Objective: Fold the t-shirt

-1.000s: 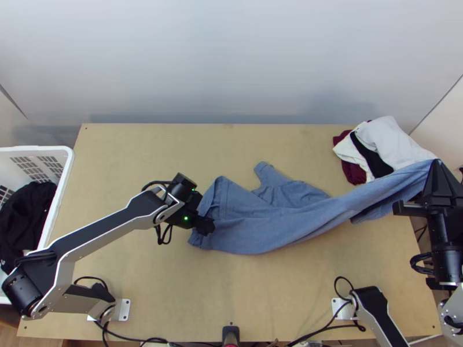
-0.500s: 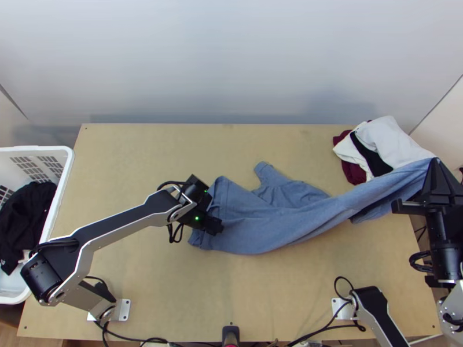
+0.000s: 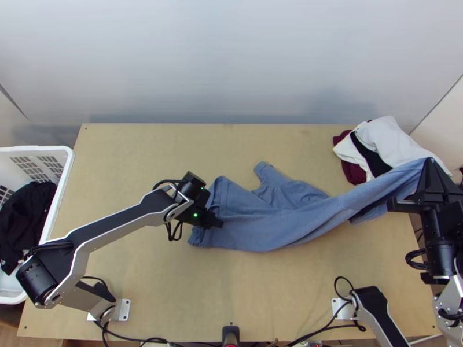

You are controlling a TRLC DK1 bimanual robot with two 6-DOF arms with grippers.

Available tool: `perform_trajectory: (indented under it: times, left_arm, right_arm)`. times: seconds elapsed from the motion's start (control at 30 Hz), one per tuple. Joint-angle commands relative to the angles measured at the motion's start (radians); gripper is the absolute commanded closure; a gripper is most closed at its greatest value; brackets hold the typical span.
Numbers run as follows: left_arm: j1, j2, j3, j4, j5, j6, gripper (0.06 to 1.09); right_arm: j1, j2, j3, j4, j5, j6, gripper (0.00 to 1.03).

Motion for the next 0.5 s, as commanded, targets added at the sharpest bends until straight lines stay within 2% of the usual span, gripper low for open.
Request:
perform_trajectory:
  times: [0.0, 0.1, 0.27, 0.33, 0.47]
  left_arm:
    - [0.041, -0.051, 0.014, -0.003, 0.01, -0.003, 1.05]
    - [0.085, -0.137, 0.075, -0.034, 0.011, 0.012, 1.05]
    - [0.169, -0.233, 0.33, -0.25, 0.01, 0.133, 1.05]
    - [0.237, -0.241, 0.462, -0.338, 0.005, 0.142, 1.05]
    - [0.338, -0.313, 0.598, -0.358, -0.012, 0.135, 1.05]
  right_arm:
    - [0.0, -0.001, -0.009, 0.006, 0.001, 0.002, 1.0]
    - [0.0, -0.007, -0.01, 0.004, 0.001, 0.0, 1.0]
    - [-0.002, -0.012, 0.016, 0.007, 0.002, -0.015, 1.0]
    - [-0.004, 0.004, 0.048, 0.014, 0.002, -0.024, 1.0]
    - [-0.023, 0.08, 0.168, 0.015, 0.002, -0.024, 1.0]
